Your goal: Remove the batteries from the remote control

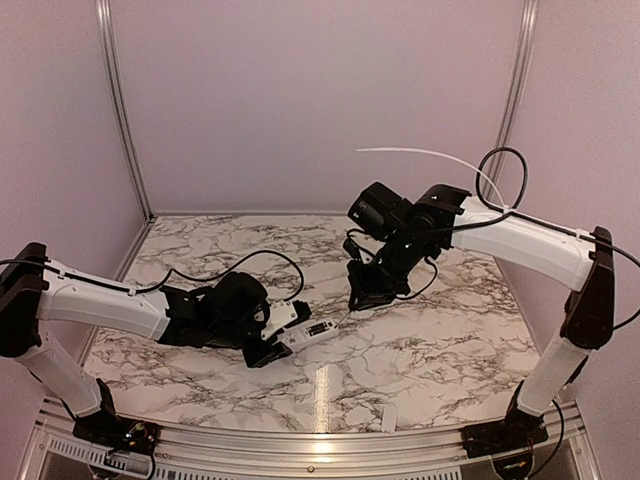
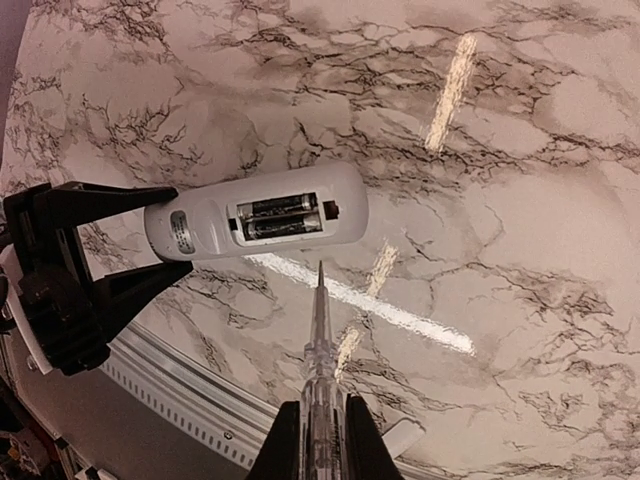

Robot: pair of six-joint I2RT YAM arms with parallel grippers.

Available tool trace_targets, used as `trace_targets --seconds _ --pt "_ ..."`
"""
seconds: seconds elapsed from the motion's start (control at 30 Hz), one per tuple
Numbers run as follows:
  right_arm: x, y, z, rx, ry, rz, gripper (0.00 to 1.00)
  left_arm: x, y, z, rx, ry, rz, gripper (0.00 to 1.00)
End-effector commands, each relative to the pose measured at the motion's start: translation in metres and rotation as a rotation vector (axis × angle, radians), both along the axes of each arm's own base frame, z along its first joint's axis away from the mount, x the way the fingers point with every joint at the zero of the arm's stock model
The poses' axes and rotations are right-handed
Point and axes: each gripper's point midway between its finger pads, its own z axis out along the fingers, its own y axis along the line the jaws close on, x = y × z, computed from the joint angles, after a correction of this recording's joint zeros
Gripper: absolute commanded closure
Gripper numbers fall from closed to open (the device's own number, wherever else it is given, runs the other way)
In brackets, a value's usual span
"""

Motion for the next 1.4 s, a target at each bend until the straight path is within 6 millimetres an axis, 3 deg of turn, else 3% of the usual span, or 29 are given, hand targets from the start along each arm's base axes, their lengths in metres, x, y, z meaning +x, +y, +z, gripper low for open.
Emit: trace_targets --seconds 0.0,0.87,1.13,1.37 --pt "0.007 0.002 0.01 0.019 -0.055 -0.021 1.0 -0.001 0.001 0.016 -0.02 -0.038 0.003 1.0" --pt "0.011 0.006 0.007 0.043 -0.056 -0.058 1.0 -0.004 -0.003 0.035 -0.042 -0.078 -0.017 1.0" --pt "0.007 0.011 0.012 0.083 -0.046 -0.043 1.0 -0.003 -0.005 0.034 -0.039 -0.078 -0.012 1.0" --pt "0.001 0.011 0.005 0.086 -0.017 -0.027 1.0 -0.002 -0.005 0.037 -0.048 -0.087 -0.009 1.0"
